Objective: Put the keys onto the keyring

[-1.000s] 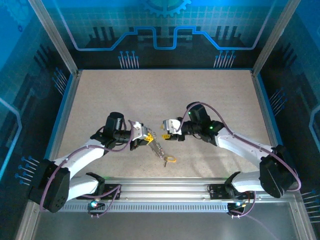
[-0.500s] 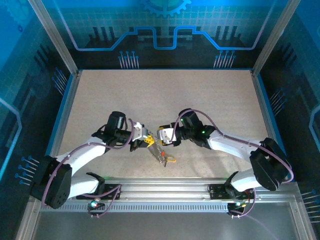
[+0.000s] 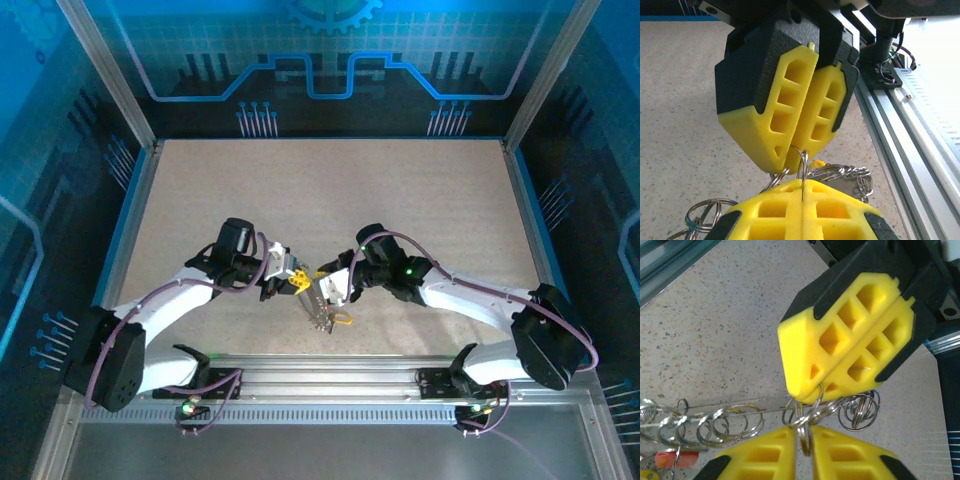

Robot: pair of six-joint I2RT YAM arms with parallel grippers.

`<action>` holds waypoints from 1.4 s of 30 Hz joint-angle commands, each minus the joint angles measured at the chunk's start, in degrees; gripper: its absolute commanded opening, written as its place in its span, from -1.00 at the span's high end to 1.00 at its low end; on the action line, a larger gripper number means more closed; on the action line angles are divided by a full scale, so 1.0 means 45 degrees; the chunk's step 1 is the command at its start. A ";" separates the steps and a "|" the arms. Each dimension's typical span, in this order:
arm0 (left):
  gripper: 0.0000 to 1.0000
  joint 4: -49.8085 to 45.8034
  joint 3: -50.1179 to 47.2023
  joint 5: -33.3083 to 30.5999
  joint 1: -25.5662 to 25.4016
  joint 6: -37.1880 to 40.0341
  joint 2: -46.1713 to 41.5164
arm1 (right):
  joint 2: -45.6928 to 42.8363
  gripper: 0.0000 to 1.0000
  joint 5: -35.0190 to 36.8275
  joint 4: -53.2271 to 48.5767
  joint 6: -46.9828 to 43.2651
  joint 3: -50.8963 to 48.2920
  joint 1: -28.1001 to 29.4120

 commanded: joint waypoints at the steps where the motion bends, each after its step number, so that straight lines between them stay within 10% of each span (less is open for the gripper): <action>1: 1.00 -0.0488 0.0448 0.0818 -0.0004 0.0860 0.0135 | 0.0078 0.75 -0.0479 -0.0321 0.0168 0.0270 -0.0009; 22: 1.00 -0.0652 -0.0117 -0.0436 -0.0022 0.2149 -0.2042 | 0.0547 1.00 -0.2579 0.0120 0.6631 0.0429 -0.1278; 30: 1.00 -0.0260 -0.0127 0.0103 -0.0042 0.1458 -0.1922 | -0.0277 0.35 -0.0901 0.2383 0.9589 -0.0739 -0.1278; 42: 1.00 0.0817 0.0286 0.0821 -0.0042 -0.0096 -0.1700 | -0.3701 0.15 -0.0426 0.2297 0.7817 -0.2588 -0.1014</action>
